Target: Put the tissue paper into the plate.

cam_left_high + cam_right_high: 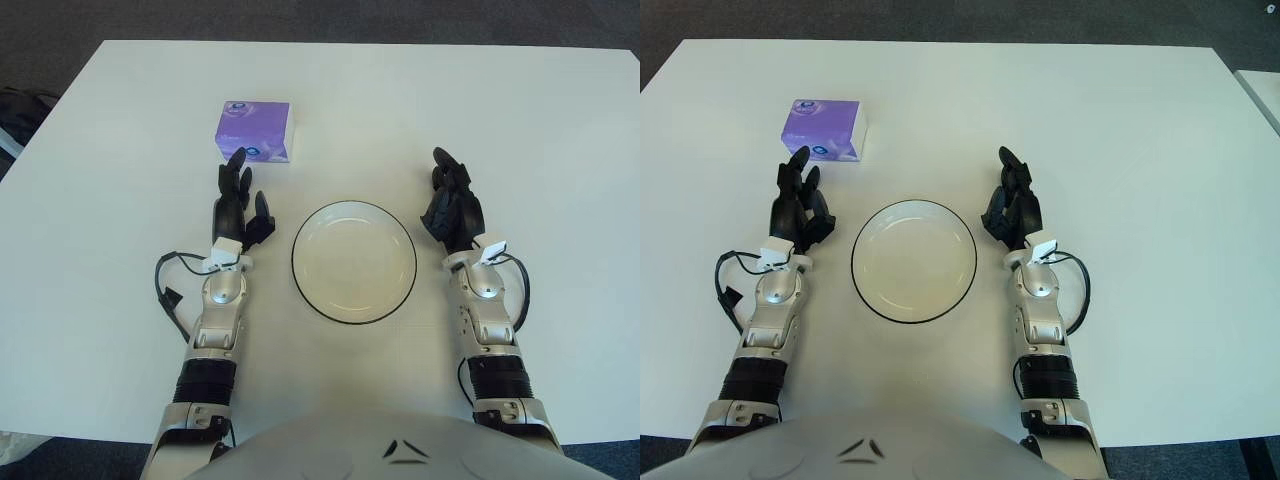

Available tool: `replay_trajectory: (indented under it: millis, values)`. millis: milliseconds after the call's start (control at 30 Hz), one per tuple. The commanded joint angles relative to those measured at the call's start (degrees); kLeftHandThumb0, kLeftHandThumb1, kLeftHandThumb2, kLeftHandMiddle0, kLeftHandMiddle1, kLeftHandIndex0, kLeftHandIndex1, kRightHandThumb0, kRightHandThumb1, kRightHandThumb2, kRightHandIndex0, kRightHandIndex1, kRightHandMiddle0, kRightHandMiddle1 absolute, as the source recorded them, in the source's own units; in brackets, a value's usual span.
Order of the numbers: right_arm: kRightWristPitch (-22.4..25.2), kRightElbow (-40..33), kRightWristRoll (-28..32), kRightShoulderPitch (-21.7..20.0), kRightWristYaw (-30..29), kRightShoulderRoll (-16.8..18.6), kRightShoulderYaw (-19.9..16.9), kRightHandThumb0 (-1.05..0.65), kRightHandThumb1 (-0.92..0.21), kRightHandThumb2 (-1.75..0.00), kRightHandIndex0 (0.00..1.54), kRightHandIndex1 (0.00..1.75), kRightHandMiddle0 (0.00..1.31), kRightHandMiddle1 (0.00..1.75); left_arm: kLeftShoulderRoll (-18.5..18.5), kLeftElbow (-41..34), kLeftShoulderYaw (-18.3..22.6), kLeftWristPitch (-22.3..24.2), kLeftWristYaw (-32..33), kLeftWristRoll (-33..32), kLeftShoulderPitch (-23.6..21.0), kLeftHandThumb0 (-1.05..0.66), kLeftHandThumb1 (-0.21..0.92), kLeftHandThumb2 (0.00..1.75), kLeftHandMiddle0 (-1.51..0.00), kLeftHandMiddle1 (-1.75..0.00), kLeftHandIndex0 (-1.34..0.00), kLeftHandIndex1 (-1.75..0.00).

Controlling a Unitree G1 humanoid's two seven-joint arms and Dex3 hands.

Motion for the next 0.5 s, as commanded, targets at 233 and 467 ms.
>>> replay_trajectory:
  millis: [233, 467]
  values:
    - [3.87, 2.71, 0.65, 3.91, -0.1, 0.11, -0.33, -0.74, -0.92, -0.97, 0.23, 0.01, 0.0, 0.36, -0.19, 1.74, -0.1, 1.94, -0.47, -0.08, 2.71, -0.7, 0.92, 0.92, -0.33, 0.0, 0.0, -0.58]
    - [4.01, 2.7, 0.62, 4.0, -0.15, 0.17, -0.29, -0.73, -0.92, -0.97, 0.23, 0.0, 0.0, 0.37, -0.16, 1.41, -0.08, 1.9, -0.36, 0.03, 2.93, -0.7, 0.92, 0.91, -0.33, 0.0, 0.0, -0.59]
